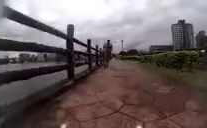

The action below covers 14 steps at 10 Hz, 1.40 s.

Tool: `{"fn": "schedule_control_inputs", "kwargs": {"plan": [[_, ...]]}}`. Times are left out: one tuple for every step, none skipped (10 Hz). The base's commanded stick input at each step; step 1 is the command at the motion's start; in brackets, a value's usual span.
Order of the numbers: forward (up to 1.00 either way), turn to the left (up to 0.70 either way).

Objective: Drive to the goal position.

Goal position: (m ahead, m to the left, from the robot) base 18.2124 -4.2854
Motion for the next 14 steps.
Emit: {"fn": "schedule_control_inputs", "kwargs": {"plan": [[0.85, -0.33], [0.85, -0.33], [0.85, -0.33], [0.85, -0.32], [0.85, -0.20], [0.85, -0.12], [0.85, -0.04], [0.85, 0.01], [0.85, 0.01], [0.85, 0.01], [0.85, 0.01], [0.85, 0.01], [0.85, 0.01], [0.85, 0.01]]}}
